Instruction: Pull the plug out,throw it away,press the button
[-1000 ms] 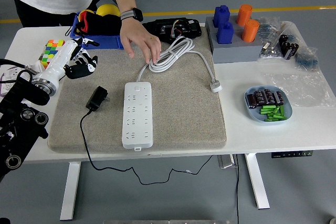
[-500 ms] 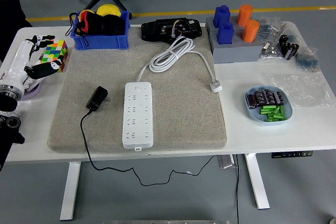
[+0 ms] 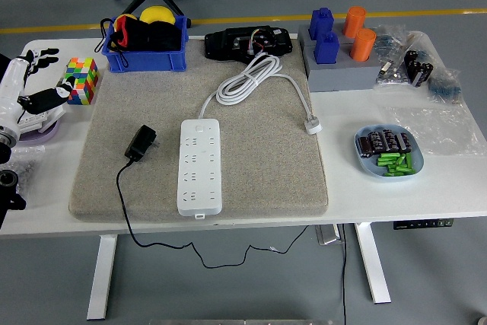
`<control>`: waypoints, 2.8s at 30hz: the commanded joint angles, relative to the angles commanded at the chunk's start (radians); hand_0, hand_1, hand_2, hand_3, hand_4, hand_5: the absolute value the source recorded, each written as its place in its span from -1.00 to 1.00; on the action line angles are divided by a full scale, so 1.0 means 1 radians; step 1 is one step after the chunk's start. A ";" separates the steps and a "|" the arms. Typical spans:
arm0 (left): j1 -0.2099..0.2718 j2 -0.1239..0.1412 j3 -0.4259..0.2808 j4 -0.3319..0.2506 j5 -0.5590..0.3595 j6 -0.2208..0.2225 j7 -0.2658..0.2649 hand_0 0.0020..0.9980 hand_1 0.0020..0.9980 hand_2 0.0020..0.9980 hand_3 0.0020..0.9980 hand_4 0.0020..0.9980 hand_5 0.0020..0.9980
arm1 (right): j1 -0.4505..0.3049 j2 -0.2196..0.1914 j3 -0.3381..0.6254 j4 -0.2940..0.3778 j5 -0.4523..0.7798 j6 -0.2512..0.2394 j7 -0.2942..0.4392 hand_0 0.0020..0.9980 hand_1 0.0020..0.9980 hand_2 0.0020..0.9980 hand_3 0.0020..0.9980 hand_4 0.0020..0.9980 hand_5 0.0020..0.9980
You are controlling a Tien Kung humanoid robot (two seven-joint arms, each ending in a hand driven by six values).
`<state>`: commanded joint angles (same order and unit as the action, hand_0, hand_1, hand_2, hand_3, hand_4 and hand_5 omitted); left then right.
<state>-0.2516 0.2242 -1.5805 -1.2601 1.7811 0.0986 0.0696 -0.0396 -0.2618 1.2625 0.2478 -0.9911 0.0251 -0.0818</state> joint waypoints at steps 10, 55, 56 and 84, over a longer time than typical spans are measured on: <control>-0.006 0.010 -0.045 0.000 0.003 0.006 0.000 0.68 0.61 0.53 0.61 0.34 -0.67 | 0.028 -0.003 -0.023 0.000 0.007 0.002 -0.001 0.46 0.36 0.31 0.29 0.49 0.19; 0.032 0.019 -0.037 -0.014 -0.004 -0.002 0.002 0.68 0.59 0.53 0.67 0.34 -0.46 | 0.004 -0.001 -0.001 -0.002 -0.004 0.001 -0.001 0.46 0.36 0.32 0.29 0.50 0.20; 0.032 0.018 -0.037 -0.014 -0.004 -0.001 0.001 0.68 0.59 0.53 0.67 0.34 -0.46 | 0.004 -0.001 -0.001 -0.002 -0.004 0.001 -0.001 0.46 0.36 0.32 0.29 0.50 0.20; 0.033 0.018 -0.035 -0.027 -0.008 -0.010 0.006 0.67 0.56 0.51 0.65 0.33 -0.43 | 0.006 0.004 -0.003 -0.001 -0.004 0.002 -0.001 0.46 0.36 0.32 0.29 0.49 0.20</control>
<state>-0.2189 0.2420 -1.6156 -1.2871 1.7728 0.0889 0.0752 -0.0336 -0.2576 1.2599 0.2468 -0.9949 0.0271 -0.0827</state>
